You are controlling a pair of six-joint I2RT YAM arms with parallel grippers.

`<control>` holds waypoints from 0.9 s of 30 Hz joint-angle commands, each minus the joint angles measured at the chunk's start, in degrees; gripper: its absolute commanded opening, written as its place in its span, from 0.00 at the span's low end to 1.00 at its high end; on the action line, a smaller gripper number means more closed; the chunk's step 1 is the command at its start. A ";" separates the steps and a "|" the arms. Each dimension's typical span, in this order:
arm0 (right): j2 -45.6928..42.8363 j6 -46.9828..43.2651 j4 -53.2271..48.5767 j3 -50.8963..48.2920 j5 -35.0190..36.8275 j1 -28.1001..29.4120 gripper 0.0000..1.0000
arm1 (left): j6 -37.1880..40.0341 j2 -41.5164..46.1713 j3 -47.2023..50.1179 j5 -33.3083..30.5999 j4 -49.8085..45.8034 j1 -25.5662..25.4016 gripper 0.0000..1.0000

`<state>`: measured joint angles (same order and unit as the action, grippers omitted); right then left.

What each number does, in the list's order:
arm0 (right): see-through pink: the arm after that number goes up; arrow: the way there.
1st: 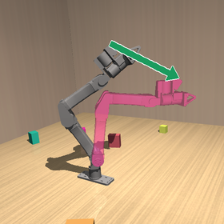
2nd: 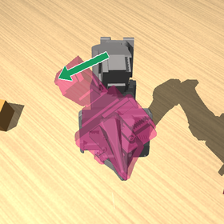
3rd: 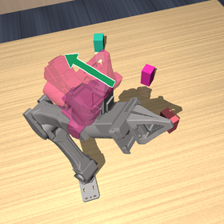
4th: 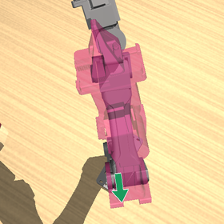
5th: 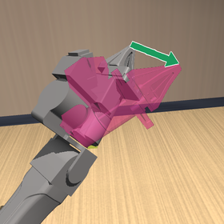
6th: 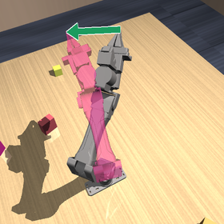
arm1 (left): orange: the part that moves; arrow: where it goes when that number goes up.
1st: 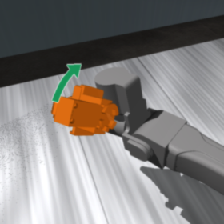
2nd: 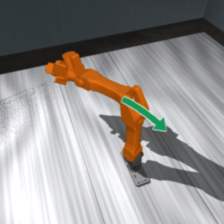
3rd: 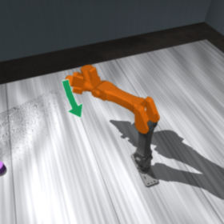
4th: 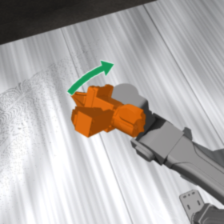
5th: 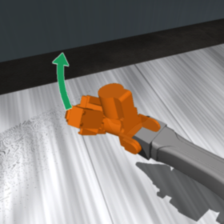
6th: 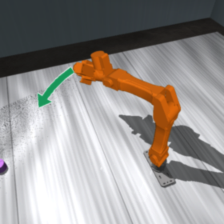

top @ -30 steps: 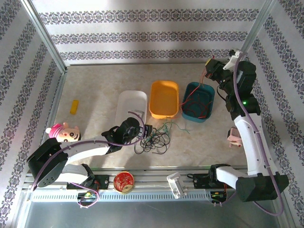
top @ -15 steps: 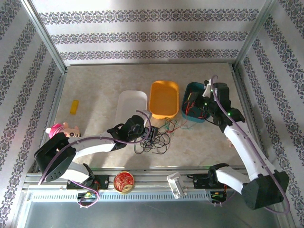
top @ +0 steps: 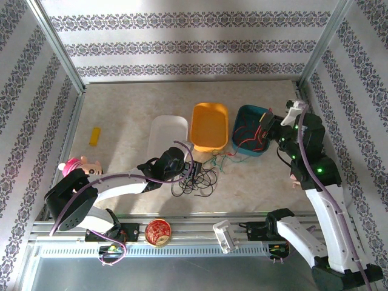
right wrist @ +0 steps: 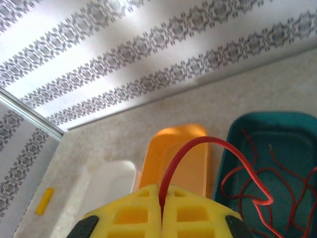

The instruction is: Untangle the cables

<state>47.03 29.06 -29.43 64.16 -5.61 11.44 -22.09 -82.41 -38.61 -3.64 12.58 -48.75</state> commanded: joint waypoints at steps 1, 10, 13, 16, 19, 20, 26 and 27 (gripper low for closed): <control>1.90 -3.14 0.96 4.43 2.13 -0.44 0.00 | -0.31 0.12 0.38 -1.32 1.93 -0.72 0.76; 10.75 -3.89 -0.40 10.15 1.84 0.22 0.00 | -1.10 1.90 2.12 -2.38 1.84 -0.91 0.76; 11.15 -1.83 -4.19 6.15 5.68 3.25 0.00 | -0.80 2.01 2.25 -2.17 1.58 -0.99 0.76; 10.16 1.23 -8.89 1.70 14.54 6.45 0.00 | -0.44 1.83 1.96 -1.94 1.23 -1.08 0.76; 8.82 5.65 -13.41 -1.70 23.93 8.46 0.00 | 0.02 1.09 1.40 -1.73 1.22 -1.09 0.76; 8.14 7.39 -14.45 -2.83 26.00 8.59 0.00 | 0.11 0.85 1.22 -1.64 1.22 -1.08 0.76; 3.54 9.82 -19.35 -4.05 39.83 9.17 0.00 | 0.38 -0.38 0.04 -1.05 1.37 -1.21 0.76; 2.71 9.37 -20.11 -3.58 42.55 9.14 0.00 | 0.38 -0.50 0.00 -1.08 1.48 -1.17 0.76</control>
<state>52.47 36.51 -45.74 59.55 24.71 19.77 -22.50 -82.11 -37.10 -4.89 12.71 -49.15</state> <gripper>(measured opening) 0.044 0.758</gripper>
